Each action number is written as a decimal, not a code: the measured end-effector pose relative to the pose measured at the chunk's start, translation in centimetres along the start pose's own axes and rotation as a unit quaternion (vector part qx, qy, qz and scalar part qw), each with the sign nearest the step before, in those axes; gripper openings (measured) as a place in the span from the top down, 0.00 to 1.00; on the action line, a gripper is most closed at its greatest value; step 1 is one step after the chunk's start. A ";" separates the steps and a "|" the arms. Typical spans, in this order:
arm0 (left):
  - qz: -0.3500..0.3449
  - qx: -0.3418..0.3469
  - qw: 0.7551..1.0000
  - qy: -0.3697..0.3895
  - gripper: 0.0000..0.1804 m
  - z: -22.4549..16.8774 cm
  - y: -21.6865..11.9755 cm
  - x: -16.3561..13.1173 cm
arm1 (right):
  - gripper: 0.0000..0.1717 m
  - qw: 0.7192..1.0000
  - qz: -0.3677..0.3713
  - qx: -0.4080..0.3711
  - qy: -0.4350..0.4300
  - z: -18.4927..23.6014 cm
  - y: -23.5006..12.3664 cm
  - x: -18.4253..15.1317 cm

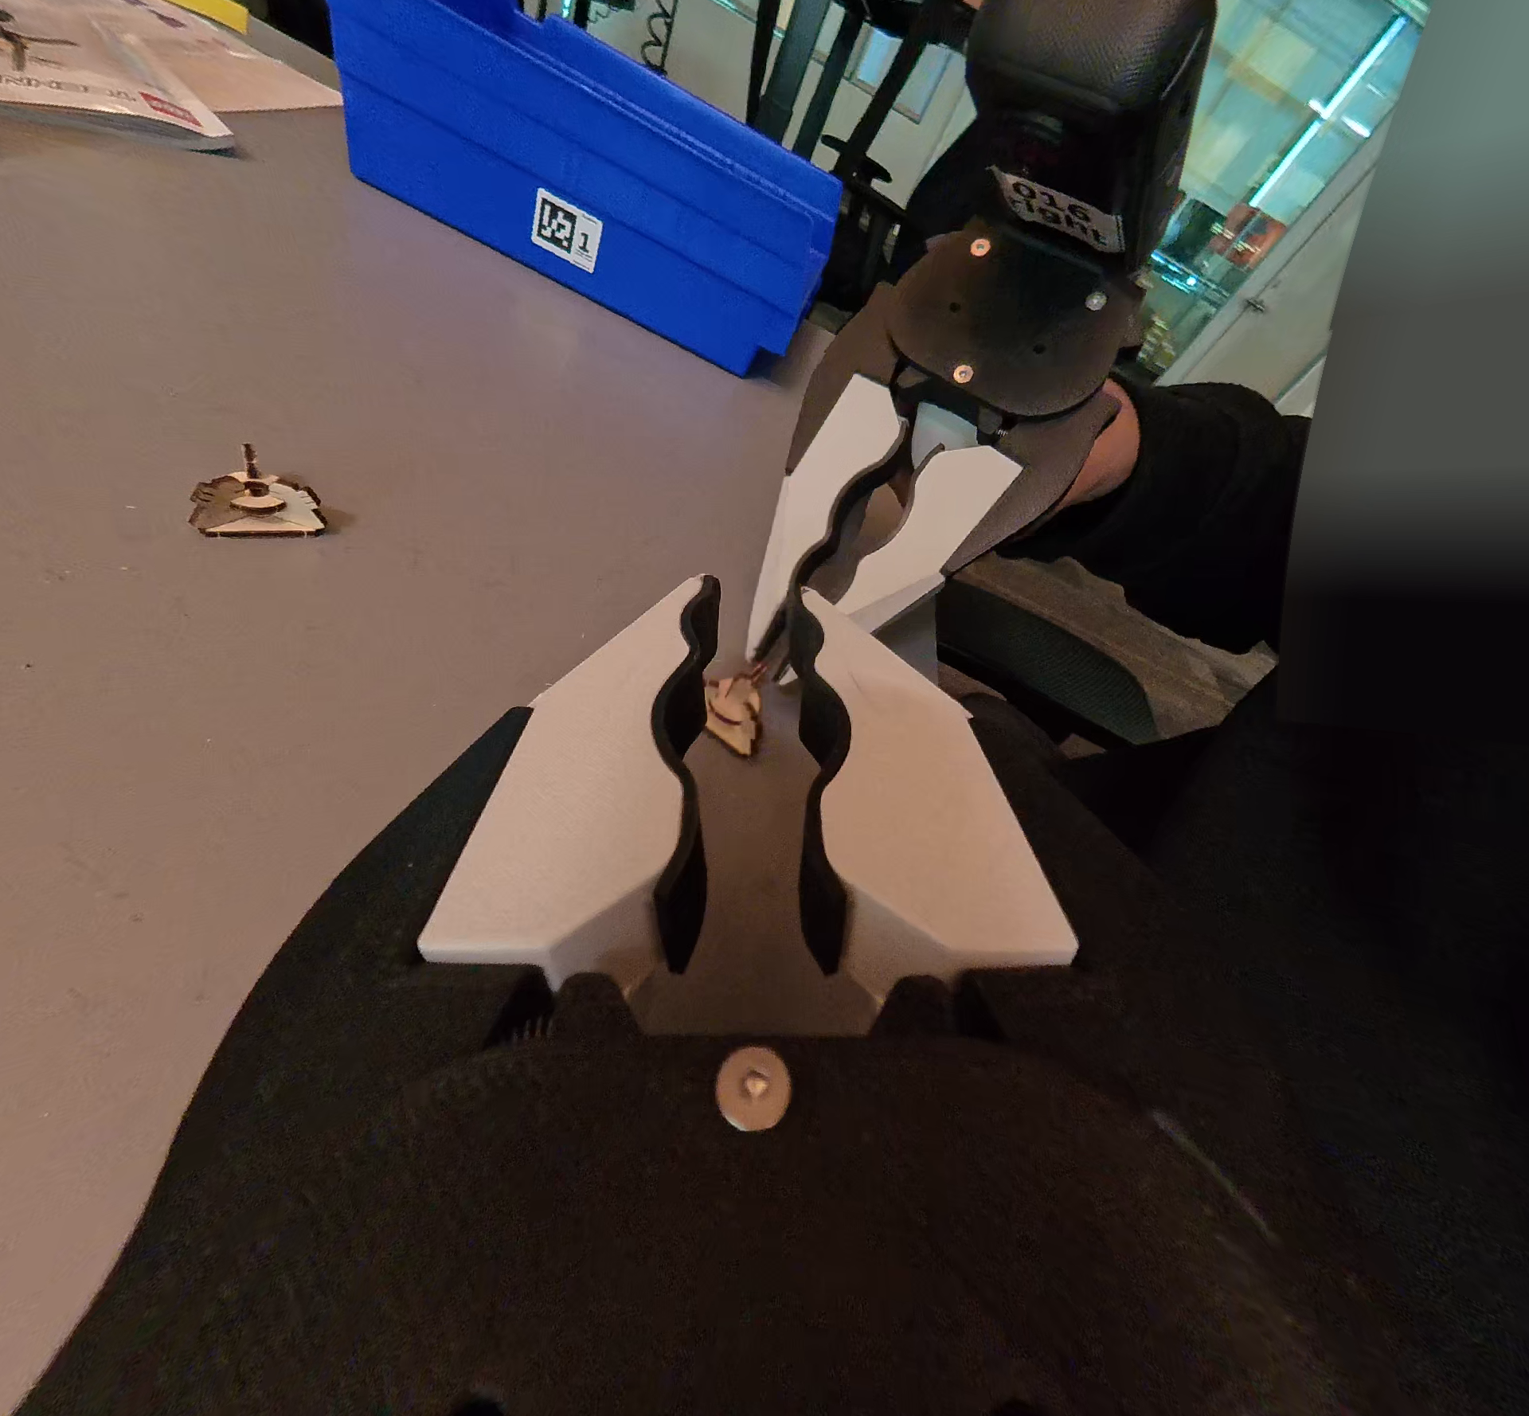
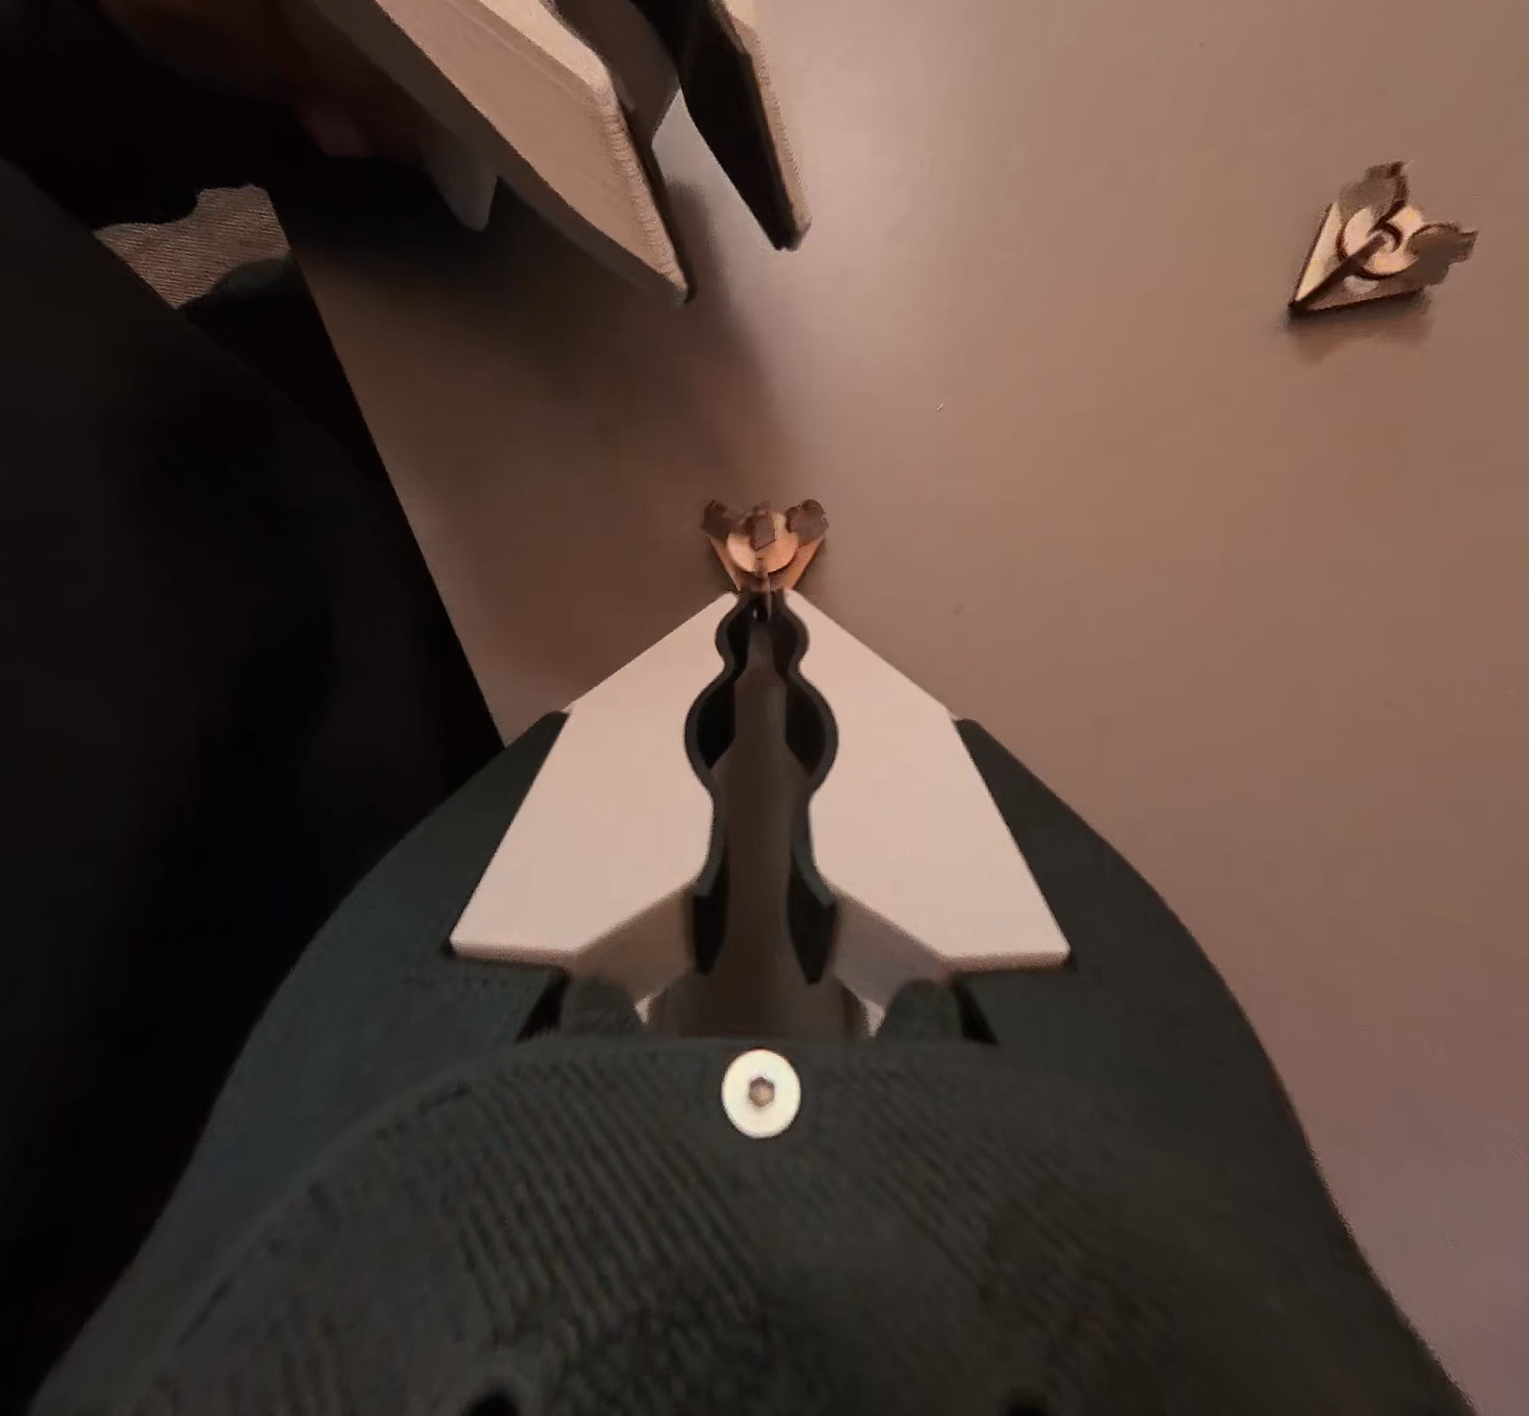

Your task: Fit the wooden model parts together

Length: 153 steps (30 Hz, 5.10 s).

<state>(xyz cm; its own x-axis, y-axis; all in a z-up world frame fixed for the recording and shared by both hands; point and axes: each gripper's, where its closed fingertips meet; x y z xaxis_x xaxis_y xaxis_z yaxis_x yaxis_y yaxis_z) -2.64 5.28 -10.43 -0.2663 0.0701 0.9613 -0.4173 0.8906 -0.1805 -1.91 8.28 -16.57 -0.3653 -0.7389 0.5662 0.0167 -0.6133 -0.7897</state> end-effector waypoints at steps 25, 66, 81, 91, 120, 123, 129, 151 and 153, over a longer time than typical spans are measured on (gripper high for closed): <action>-0.003 0.001 1.000 -0.011 0.93 0.3 -0.1 0.0 | 0.94 0.993 -0.059 -0.103 0.006 -3.1 -1.3 1.0; 0.207 -0.013 0.977 -0.043 0.88 -1.1 2.3 -6.1 | 1.00 0.981 -0.161 -0.107 0.005 -0.8 -0.7 -0.1; 0.231 0.041 0.972 -0.012 0.83 0.6 3.2 -6.4 | 1.00 0.980 -0.169 -0.100 -0.011 -1.5 -0.4 1.1; 0.232 0.068 0.970 0.032 0.86 0.3 2.7 -6.3 | 1.00 0.982 -0.160 -0.095 -0.020 -1.0 -0.3 0.5; 0.245 0.091 0.965 0.033 0.98 0.5 2.3 -6.8 | 1.00 0.973 -0.210 -0.093 -0.012 -0.4 -0.6 2.6; 0.246 0.091 0.965 0.033 0.98 0.6 2.4 -6.8 | 1.00 0.981 -0.174 -0.088 -0.005 -0.5 0.3 1.5; 0.248 0.096 0.963 0.042 0.98 0.6 2.4 -6.8 | 1.00 0.975 -0.200 -0.094 -0.003 -0.3 -0.8 2.4; 0.252 0.098 0.961 0.049 0.98 0.5 2.5 -6.8 | 1.00 0.984 -0.146 -0.103 0.009 -0.8 0.4 1.4; 0.254 0.100 0.961 0.053 0.99 0.5 2.6 -6.9 | 1.00 0.980 -0.162 -0.115 0.000 -0.6 -0.2 2.2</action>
<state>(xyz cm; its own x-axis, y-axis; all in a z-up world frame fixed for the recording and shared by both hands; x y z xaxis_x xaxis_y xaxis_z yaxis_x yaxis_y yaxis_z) -2.35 6.90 -17.62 -0.3945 0.5277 0.7523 -0.4176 0.6263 -0.6583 -3.31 6.99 -15.31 -0.3159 -0.5155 0.7965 -0.3098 -0.7375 -0.6001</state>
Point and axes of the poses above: each gripper's, where its closed fingertips meet, y out along the fingers, x out of its top, z = x × y across the jaws, and after that the axes turned 12 degrees about y, right-handed
